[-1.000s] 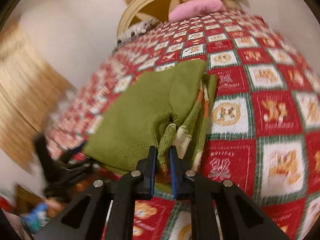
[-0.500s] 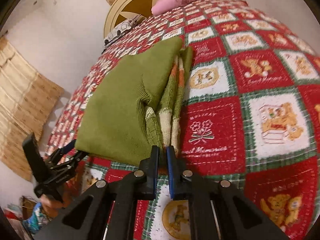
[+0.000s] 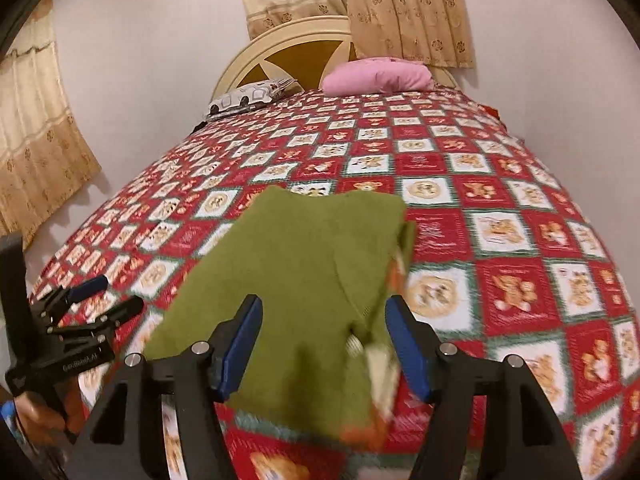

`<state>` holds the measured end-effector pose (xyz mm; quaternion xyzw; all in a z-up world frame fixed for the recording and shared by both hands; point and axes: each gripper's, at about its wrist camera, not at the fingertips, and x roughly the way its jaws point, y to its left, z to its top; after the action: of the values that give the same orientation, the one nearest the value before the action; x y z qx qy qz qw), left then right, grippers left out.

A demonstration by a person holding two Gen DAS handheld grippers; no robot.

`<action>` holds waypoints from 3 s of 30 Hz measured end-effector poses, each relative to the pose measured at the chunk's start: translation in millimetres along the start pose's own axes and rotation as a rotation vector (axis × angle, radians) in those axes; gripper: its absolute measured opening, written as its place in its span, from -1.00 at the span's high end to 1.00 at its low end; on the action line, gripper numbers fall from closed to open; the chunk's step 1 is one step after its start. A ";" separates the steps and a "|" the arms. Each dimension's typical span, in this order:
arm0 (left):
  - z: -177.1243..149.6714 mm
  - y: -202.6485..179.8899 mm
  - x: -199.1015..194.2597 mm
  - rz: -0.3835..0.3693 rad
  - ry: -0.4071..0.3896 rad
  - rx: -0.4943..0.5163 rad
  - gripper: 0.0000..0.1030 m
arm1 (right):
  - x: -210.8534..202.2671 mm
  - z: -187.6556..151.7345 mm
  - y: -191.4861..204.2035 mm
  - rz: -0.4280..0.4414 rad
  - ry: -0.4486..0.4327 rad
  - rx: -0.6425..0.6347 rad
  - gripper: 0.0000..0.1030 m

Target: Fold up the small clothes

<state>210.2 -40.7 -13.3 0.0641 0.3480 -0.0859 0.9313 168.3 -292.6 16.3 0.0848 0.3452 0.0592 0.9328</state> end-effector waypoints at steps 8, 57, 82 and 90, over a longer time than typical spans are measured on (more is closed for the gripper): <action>18.6 -14.9 16.5 -0.024 0.002 -0.021 -0.65 | 60.5 -7.5 -9.0 -0.096 0.120 -0.015 0.66; 65.3 3.9 112.5 -0.394 0.213 -0.306 -1.00 | 92.1 11.7 -151.9 0.267 0.082 0.552 -0.19; 49.3 -45.6 145.2 -0.468 0.221 -0.180 -0.39 | 144.6 27.4 -86.3 0.193 0.156 0.199 0.29; 50.0 -52.8 126.0 -0.397 0.190 -0.135 -0.02 | 114.6 34.3 -58.8 0.087 0.090 0.133 0.52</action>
<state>324.9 -115.8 -62.1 -0.0602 0.4449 -0.2376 0.8614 280.3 -334.8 -42.5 0.1589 0.3860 0.0801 0.9052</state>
